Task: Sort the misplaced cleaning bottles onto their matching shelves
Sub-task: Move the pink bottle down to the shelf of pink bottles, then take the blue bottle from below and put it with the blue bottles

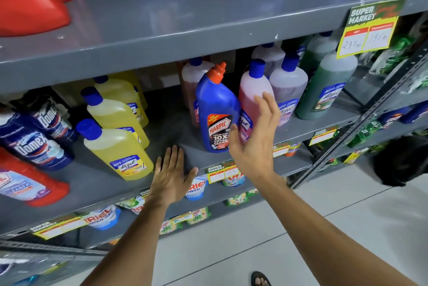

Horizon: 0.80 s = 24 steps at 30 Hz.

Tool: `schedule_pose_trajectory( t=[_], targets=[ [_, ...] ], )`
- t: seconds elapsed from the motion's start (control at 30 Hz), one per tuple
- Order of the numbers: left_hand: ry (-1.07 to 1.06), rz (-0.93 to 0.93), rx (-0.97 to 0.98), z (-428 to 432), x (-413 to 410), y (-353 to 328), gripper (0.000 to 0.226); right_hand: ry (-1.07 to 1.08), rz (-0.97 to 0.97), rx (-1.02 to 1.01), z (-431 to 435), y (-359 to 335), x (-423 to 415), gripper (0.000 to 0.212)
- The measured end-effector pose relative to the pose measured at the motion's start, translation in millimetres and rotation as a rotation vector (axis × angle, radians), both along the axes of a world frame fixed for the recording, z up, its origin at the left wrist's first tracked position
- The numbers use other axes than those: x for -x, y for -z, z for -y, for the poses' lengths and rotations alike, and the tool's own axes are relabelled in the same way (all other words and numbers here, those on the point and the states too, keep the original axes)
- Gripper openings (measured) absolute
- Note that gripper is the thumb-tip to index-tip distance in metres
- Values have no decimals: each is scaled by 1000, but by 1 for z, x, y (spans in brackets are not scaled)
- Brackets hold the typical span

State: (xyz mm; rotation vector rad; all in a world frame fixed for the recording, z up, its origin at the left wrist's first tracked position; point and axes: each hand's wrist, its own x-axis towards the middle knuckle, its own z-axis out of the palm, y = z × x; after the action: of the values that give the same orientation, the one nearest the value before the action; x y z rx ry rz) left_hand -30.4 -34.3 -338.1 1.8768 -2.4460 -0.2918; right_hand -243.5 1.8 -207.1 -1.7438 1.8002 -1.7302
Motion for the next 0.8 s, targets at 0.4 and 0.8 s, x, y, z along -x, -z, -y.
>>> schedule_pose_trajectory(
  t=[0.4,0.8],
  targets=[
    [-10,-18,-36,-1,2,-4,90,-242,-139,-408,57,-25,-6,90],
    [3,27,-89,2,1,-6,90,-151,39,-423,35,-11,-11,72]
  ],
)
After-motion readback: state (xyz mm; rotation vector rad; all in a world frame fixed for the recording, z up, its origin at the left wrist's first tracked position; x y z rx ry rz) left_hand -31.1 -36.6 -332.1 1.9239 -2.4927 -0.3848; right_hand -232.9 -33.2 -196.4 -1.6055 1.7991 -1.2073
